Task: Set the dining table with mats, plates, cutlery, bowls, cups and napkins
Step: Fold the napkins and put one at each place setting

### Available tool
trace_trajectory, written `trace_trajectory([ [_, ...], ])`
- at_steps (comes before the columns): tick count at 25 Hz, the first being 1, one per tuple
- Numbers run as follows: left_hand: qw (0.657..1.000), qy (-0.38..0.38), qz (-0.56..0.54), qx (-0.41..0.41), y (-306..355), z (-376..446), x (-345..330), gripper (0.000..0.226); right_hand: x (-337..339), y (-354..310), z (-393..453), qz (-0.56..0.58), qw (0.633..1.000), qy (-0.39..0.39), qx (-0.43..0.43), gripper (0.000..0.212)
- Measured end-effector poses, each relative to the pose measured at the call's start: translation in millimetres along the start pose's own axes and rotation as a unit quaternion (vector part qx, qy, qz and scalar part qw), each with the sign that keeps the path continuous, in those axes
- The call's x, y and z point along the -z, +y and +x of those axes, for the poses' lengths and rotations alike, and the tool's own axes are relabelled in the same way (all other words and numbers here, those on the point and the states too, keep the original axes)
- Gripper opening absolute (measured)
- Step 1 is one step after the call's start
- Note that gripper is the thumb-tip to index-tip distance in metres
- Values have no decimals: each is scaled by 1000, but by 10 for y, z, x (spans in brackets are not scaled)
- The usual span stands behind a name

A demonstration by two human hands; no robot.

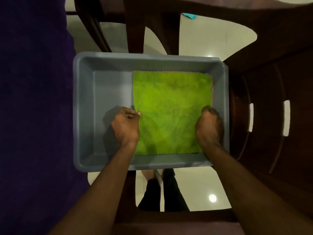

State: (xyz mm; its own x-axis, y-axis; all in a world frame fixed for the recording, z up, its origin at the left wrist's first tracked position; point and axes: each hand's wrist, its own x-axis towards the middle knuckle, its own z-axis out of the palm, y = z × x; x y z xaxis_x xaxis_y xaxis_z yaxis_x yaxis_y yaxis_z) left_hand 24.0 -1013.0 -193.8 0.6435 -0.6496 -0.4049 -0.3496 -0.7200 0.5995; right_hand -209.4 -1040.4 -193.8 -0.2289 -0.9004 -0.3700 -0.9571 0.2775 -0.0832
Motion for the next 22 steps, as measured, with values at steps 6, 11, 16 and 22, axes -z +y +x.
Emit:
trace_trajectory([
  [6, 993, -45, -105, -35, -34, 64, 122, 22, -91, 45, -17, 26, 999, 45, 12, 27],
  [11, 972, -129, -195, -33, -15, 133, 289, 22, 5, 21, -73, 91, 992, 84, 14, 30],
  [16, 957, -172, -227, -59, -16, 64, 455, 25, 214, 14, -52, 287, 951, 104, -49, 32],
  [22, 940, -198, -235, -148, 33, 30, 674, 36, 397, 115, -107, 564, 819, -9, -103, 41],
])
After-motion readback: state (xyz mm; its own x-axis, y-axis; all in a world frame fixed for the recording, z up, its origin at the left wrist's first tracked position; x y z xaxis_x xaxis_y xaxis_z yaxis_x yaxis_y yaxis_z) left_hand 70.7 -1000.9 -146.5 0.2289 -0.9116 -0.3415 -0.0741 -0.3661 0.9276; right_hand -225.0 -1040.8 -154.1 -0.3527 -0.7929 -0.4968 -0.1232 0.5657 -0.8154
